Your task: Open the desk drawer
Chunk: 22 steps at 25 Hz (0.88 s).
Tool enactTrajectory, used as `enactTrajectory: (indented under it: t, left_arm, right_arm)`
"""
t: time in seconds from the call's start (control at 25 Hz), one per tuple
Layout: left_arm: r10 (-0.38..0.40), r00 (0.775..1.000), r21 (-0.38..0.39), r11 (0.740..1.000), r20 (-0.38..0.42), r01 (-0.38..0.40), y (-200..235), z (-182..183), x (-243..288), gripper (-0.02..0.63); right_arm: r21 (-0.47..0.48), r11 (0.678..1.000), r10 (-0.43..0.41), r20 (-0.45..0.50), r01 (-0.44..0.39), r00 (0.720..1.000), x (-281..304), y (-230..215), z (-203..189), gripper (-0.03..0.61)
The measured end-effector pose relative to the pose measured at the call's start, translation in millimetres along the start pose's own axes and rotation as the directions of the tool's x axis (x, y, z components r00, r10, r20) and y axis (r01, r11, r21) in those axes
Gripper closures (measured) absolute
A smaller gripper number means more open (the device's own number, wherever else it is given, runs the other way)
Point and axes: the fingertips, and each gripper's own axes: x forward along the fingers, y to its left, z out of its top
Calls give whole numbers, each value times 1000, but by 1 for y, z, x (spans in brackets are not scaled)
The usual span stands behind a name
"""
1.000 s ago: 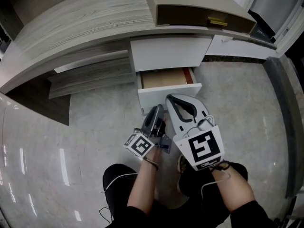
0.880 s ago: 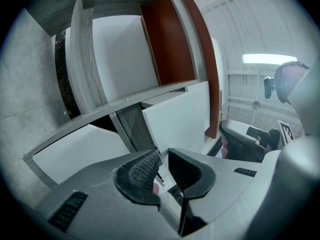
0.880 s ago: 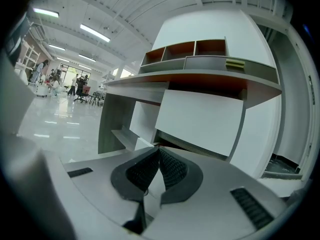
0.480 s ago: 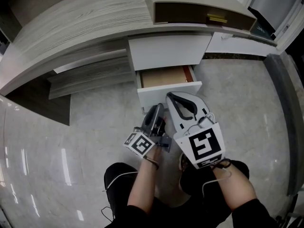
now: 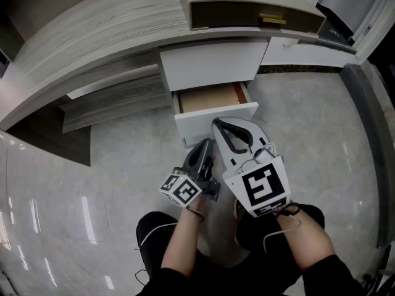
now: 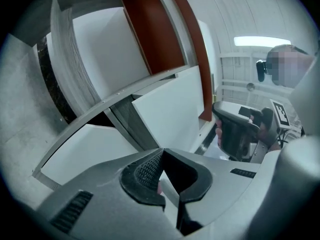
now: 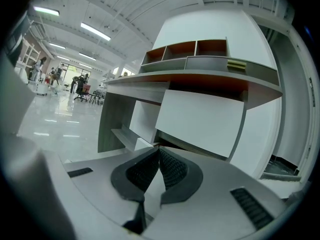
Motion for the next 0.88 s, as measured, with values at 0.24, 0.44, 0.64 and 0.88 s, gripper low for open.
enactTrajectory:
  t: [0.24,0.44,0.64,0.88]
  left_arm:
    - [29,974,193,981,-224,15,-10,-27,-9,609]
    - [119,939,451,891,-321,42,-15,-36,-3,609]
    - [216,934,613,790,-284,4,-13,-29,1,610]
    - [229,934,614,789,-275,-13,-15,-31,-5,609]
  right_arm:
    - [8,1000,0,-25,0,1000,0,-1,-7,572]
    - [-138,990,-15,-90,2,996,4,-10,-18,572]
    - [-252,966,19,-167,-61,986,0,-10,-26,572]
    - [-284,943,100,-258,-174,961,-4,1,-33,496]
